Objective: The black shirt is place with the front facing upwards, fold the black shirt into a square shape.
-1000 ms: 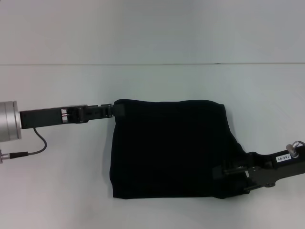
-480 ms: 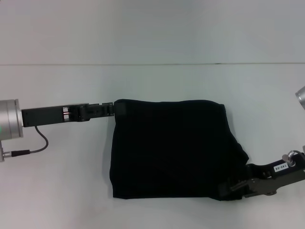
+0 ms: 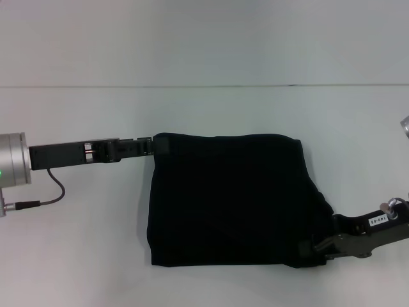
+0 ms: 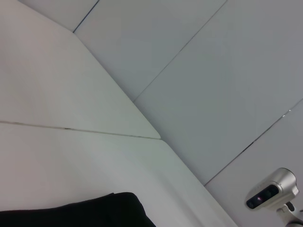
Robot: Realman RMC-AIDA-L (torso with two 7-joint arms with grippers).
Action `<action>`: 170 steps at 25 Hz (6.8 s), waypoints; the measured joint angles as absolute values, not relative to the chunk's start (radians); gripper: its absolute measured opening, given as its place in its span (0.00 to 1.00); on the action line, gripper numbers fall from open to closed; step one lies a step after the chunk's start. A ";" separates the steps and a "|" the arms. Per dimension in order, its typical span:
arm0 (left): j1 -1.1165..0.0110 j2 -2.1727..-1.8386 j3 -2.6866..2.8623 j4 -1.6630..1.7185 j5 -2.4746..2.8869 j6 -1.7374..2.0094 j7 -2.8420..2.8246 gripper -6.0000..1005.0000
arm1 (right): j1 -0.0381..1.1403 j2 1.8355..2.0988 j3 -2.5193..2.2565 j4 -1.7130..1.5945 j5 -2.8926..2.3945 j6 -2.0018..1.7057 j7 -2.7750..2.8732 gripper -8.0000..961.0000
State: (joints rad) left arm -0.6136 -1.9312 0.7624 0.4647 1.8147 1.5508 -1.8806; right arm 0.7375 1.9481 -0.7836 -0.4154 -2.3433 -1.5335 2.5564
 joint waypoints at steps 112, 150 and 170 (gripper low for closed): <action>-0.789 -2.044 0.841 0.350 2.048 0.914 -2.407 0.84 | 0.433 2.040 -0.580 -0.491 -2.051 -1.497 1.072 0.96; -0.730 -2.097 0.650 0.357 1.887 0.835 -2.282 0.08 | 0.445 2.045 -0.499 -0.491 -2.043 -1.497 1.065 0.96; -0.599 -2.076 0.608 0.416 1.754 1.010 -2.076 0.34 | 0.472 2.075 -0.446 -0.490 -2.041 -1.471 1.034 0.96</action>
